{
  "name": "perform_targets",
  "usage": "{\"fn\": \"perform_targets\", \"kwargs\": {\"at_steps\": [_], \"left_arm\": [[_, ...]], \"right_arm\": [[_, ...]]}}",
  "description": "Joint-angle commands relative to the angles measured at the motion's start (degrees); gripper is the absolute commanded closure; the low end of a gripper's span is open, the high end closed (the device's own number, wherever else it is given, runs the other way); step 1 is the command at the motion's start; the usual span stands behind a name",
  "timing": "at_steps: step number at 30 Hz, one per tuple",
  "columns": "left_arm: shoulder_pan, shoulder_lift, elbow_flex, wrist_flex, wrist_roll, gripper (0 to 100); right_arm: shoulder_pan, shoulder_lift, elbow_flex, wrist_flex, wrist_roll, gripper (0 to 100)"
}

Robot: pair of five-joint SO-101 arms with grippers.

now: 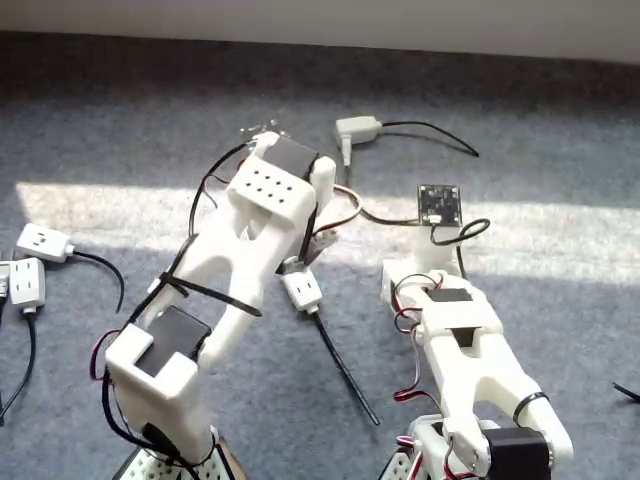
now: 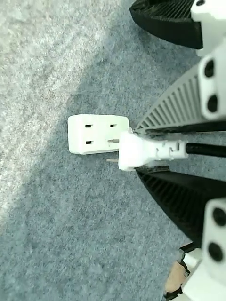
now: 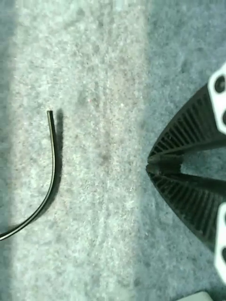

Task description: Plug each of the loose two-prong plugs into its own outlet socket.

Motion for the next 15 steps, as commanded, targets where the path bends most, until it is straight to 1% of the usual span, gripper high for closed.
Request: {"fn": "perform_targets", "kwargs": {"at_steps": [1,5,9,11,15], "left_arm": [[0.1,-4.3,1.5,1.7,0.7,99],[-0.2,-2.2,2.9,-2.8,0.8,99],[0.6,3.4,2.9,-7.2,0.9,99],[1.7,5.4,2.2,-7.6,0.9,99],[3.0,6.5,-1.1,-5.5,0.8,99]], "right_arm": [[0.5,-1.2,-2.3,-1.2,-0.7,99.1],[0.5,-1.2,-2.2,-1.2,-0.7,99.1],[0.5,-1.2,-2.2,-1.2,-0.7,99.1],[0.5,-1.2,-2.2,-1.2,-0.7,99.1],[0.5,-1.2,-2.2,-1.2,-0.7,99.1]]}}
